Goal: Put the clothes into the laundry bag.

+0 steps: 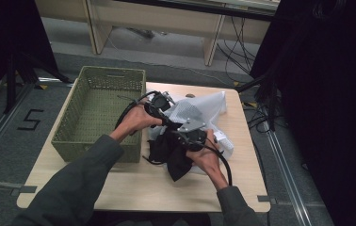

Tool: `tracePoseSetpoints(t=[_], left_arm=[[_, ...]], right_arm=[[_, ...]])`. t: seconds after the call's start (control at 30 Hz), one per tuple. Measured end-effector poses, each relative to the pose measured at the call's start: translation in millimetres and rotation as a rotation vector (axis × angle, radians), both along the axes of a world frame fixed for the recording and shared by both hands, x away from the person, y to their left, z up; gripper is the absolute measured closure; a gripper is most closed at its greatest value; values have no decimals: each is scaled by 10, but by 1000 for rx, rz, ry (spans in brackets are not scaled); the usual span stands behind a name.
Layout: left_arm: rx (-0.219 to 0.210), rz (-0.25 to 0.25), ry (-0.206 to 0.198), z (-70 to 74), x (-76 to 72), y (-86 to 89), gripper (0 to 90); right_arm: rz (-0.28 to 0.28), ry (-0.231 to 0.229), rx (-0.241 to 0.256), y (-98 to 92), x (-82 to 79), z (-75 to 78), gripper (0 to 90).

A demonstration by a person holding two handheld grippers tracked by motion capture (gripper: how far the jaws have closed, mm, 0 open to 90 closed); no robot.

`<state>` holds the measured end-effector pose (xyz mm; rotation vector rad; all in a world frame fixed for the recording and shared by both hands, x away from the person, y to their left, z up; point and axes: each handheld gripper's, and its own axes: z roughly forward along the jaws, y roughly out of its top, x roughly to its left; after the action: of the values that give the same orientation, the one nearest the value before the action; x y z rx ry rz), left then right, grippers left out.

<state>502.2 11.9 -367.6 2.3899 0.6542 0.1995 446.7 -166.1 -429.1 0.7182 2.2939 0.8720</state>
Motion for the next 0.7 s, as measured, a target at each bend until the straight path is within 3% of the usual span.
tracePoseSetpoints(t=[0.03, 0.13, 0.2, 0.27, 0.3, 0.33, 0.37, 0.4, 0.47, 0.53, 0.57, 0.6, 0.63, 0.7], left_arm=[[2, 1, 0, 0, -6, -6, 853], [11, -1, 2, 5, -8, 0, 853], [11, 5, 4, 12, -4, 18, 854], [4, 11, 3, 12, -1, 33, 853], [3, 14, 2, 13, 3, 38, 853], [6, 15, 3, 13, 10, 42, 852], [4, 18, 5, 8, 15, 43, 852], [4, 17, 5, 3, 21, 42, 852], [1, 17, 8, -2, 25, 35, 851], [1, 20, 9, 0, 30, 31, 850], [1, 19, 10, 1, 34, 30, 850], [1, 20, 12, 0, 38, 28, 850], [2, 19, 13, 0, 41, 27, 850], [-5, 27, 18, -2, 38, 17, 849]], right_arm=[[-62, 16, -24, -27, 22, -66, 862], [-93, 93, -97, -49, 127, -384, 862], [-91, 108, -158, -59, 179, -511, 862], [-106, 102, -133, -89, 207, -523, 855], [-120, 125, -101, -98, 200, -492, 829], [-104, 133, -76, -112, 187, -455, 765], [-84, 110, -66, -107, 152, -394, 687], [-97, 113, -36, -77, 72, -315, 609], [-12, 73, -2, -52, -19, -139, 506], [38, 86, 67, 29, -155, -25, 464], [62, 115, 88, 87, -218, -10, 445], [105, 110, 83, 144, -240, -17, 432], [129, 137, 78, 227, -274, -54, 418], [140, 162, 34, 378, -278, -147, 399]])
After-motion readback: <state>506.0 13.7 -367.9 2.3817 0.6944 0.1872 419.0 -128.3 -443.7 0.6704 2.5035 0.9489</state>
